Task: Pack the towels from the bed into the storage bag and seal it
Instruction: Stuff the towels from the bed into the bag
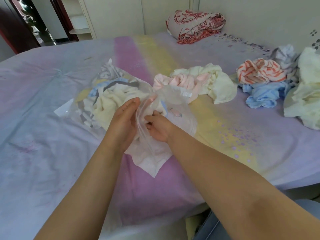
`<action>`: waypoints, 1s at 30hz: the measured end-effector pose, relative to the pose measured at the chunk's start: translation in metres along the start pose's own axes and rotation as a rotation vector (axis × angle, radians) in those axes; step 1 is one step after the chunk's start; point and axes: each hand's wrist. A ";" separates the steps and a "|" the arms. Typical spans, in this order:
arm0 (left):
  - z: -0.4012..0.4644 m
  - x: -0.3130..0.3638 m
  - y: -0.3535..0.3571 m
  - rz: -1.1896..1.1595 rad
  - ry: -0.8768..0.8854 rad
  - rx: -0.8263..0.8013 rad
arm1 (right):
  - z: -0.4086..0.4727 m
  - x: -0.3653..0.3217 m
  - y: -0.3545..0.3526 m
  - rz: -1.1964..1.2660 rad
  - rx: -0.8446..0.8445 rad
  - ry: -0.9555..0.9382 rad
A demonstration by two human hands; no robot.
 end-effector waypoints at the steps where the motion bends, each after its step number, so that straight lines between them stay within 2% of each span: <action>1: 0.003 -0.001 -0.004 -0.021 -0.007 0.008 | -0.002 0.000 -0.003 -0.038 0.008 -0.004; 6: 0.012 -0.009 0.000 -0.054 -0.008 0.048 | -0.048 -0.003 -0.031 -0.490 0.131 -0.081; 8: 0.014 -0.014 0.005 -0.012 0.007 0.041 | -0.069 -0.004 -0.049 -0.621 0.245 -0.158; 11: 0.016 -0.020 0.012 0.108 0.038 0.026 | -0.081 -0.010 -0.087 -0.646 0.609 -0.382; 13: 0.018 -0.024 0.017 0.172 0.028 0.020 | -0.075 -0.019 -0.121 -0.720 0.837 -0.459; 14: 0.020 -0.027 0.018 0.187 0.017 0.021 | -0.068 -0.025 -0.138 -0.926 0.907 -0.412; 15: 0.021 -0.029 0.018 0.183 0.005 0.023 | -0.058 -0.029 -0.156 -1.224 0.917 -0.281; 16: 0.023 -0.031 0.018 0.167 -0.004 0.029 | -0.048 -0.035 -0.170 -1.469 0.881 -0.113; 17: 0.024 -0.032 0.018 0.145 -0.008 0.040 | -0.036 -0.041 -0.182 -1.596 0.848 0.003; 23: 0.034 -0.040 0.016 0.004 -0.049 0.062 | 0.012 -0.092 -0.213 -1.673 0.798 0.306; 25: 0.035 -0.043 0.014 -0.014 -0.069 0.042 | 0.016 -0.098 -0.221 -1.648 0.841 0.316; 27: 0.036 -0.046 0.012 -0.020 -0.082 0.019 | 0.010 -0.096 -0.226 -1.613 0.937 0.168; 30: 0.034 -0.047 0.014 -0.001 -0.084 0.012 | -0.013 -0.087 -0.226 -1.469 1.109 -0.199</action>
Point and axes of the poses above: each hand's wrist, its own z-axis towards the middle knuckle, its own y-axis out of the palm, x = y × z, and after that the axes turned 6 degrees about y, right-handed
